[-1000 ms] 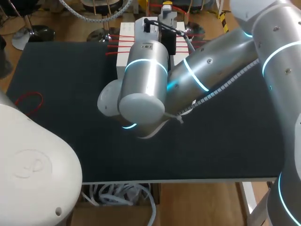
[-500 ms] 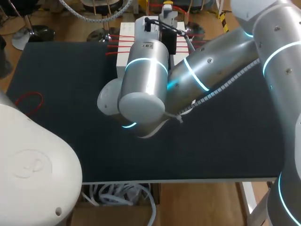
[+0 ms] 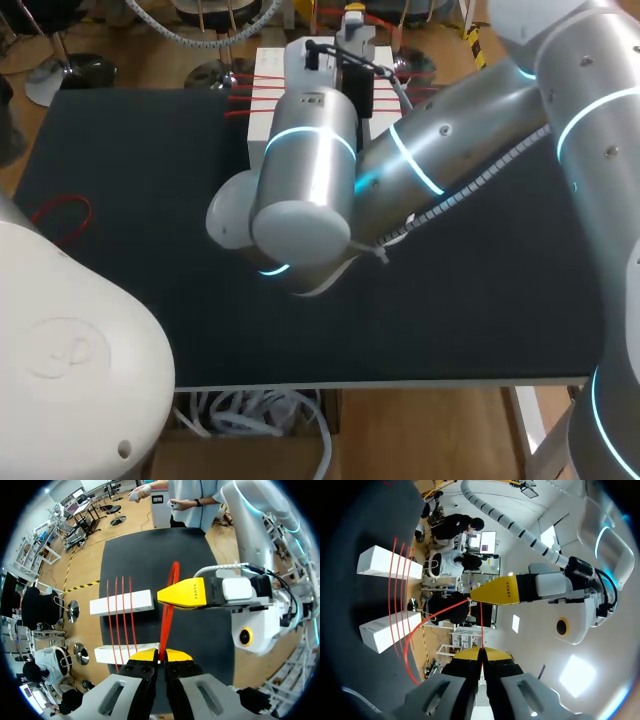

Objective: Grab the tape and strap the tape.

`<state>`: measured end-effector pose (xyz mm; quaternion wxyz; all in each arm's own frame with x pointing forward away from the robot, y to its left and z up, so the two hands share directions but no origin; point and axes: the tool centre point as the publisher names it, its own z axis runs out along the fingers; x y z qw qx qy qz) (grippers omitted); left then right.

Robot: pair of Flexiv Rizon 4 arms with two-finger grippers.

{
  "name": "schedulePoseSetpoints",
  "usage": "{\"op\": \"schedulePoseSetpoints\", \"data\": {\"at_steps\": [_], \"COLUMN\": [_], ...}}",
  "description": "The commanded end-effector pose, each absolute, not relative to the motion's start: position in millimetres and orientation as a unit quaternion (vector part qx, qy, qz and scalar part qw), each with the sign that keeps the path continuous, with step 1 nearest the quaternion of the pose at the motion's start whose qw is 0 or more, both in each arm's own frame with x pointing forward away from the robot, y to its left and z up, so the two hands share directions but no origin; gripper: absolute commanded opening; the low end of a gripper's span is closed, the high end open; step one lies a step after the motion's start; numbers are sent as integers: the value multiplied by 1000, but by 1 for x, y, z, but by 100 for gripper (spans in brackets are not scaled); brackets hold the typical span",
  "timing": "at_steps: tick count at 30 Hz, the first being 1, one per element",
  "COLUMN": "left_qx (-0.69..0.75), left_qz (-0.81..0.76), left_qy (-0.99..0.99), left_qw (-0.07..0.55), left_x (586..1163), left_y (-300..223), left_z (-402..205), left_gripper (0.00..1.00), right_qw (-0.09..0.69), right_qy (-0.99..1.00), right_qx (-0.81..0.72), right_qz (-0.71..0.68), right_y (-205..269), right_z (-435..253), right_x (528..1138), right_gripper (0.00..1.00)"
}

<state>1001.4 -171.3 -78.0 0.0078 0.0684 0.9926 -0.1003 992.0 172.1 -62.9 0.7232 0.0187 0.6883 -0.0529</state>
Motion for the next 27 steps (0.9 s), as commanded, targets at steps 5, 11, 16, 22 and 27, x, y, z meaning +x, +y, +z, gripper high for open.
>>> {"op": "schedulePoseSetpoints", "data": {"at_steps": [5,11,16,22,27], "left_qx": [68,68,68,68,68], "left_qz": [-99,-99,-99,-99,-99], "left_qy": [993,993,993,993,993], "left_qw": [8,8,8,8,8], "left_x": [1001,1001,1001,1001,1001], "left_y": [-172,-172,-172,-172,-172], "left_z": [-77,-77,-77,-77,-77], "left_gripper": [0,0,0,0,0], "right_qw": [726,722,723,723,723], "right_qy": [684,689,688,688,688], "right_qx": [31,40,38,39,40], "right_qz": [-57,-43,-46,-50,-52], "right_y": [184,187,191,199,206], "right_z": [-62,-56,-60,-62,-64], "right_x": [995,995,996,997,999], "right_gripper": [0,0,0,0,0]}}
